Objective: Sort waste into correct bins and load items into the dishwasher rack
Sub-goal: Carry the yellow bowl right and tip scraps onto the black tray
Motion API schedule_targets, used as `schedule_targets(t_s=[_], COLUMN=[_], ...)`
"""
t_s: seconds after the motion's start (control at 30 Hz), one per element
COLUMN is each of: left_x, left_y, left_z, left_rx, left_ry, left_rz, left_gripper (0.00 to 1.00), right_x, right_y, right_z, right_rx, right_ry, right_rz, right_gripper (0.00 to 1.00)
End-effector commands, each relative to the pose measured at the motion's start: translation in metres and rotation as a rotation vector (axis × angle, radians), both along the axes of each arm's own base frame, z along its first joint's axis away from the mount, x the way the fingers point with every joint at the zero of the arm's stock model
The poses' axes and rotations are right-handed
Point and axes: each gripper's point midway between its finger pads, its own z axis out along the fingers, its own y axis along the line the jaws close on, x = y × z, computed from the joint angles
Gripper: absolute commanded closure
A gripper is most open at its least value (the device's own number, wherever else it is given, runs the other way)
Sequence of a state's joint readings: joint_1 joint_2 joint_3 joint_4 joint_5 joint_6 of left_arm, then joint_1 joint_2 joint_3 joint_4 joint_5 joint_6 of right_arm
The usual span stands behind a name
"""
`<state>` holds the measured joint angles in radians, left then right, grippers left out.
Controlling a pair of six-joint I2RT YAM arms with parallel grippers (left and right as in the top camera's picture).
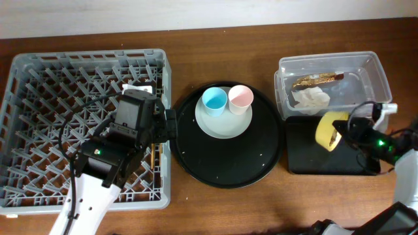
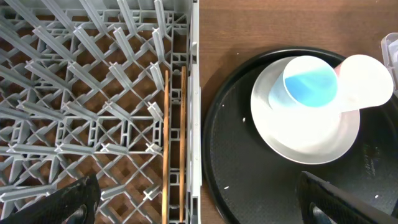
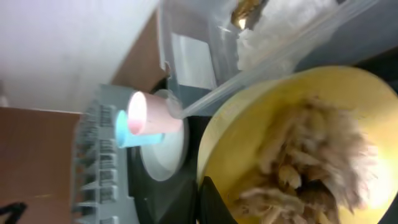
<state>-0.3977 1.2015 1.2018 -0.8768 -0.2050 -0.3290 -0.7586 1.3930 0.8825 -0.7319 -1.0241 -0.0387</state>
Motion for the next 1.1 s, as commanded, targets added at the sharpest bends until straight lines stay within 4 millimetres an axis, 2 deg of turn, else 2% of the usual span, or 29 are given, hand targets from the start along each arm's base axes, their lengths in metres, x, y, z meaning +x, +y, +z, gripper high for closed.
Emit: schedule_targets(t_s=[0.0,0.13,0.27,0.5,0.6,0.67,0.7,0.8,1.07], left_x=[0.001,0.001,0.001,0.001,0.001,0.001,0.001,0.001,0.001], left_y=[0.0,0.0,0.0,0.0,0.0,0.0,0.0,0.0,0.0], left_z=[0.006,0.006,0.006,0.006,0.006,0.006,0.006,0.006,0.006], left_rx=[-0.01,-0.011,-0.01,-0.011,-0.011,-0.01,-0.01,-0.011,-0.01], left_ry=[-0.014,-0.014,-0.014,-0.014,-0.014,-0.014,-0.014,-0.014,-0.014], left_rz=[-0.002,-0.002,-0.002,-0.002,-0.002,-0.002,-0.002,-0.002,-0.002], left_gripper=[0.0,0.01,0.01,0.01,0.01,0.01,0.01,0.01,0.01], right_x=[-0.005,-0.008,-0.003,-0.002,-0.006,-0.016,-0.019,-0.026,-0.029], right_y=[0.008,0.008,0.008,0.004,-0.013,-0.017,-0.027,-0.037,-0.032], right_z=[0.017,0.012,0.033,0.034,0.039,0.055,0.056,0.055,0.052], right_rx=[0.134,0.147,0.204,0.356,0.348,0.416,0.41,0.443,0.508], right_ry=[-0.181,-0.219,-0.309,-0.198,-0.236,-0.305,-0.322,-0.305,-0.26], right_rz=[0.028,0.026,0.051,-0.024,-0.067,-0.053,-0.08,-0.139,-0.158], right_gripper=[0.96,0.96,0.96,0.96,0.96,0.96,0.96,0.96,0.96])
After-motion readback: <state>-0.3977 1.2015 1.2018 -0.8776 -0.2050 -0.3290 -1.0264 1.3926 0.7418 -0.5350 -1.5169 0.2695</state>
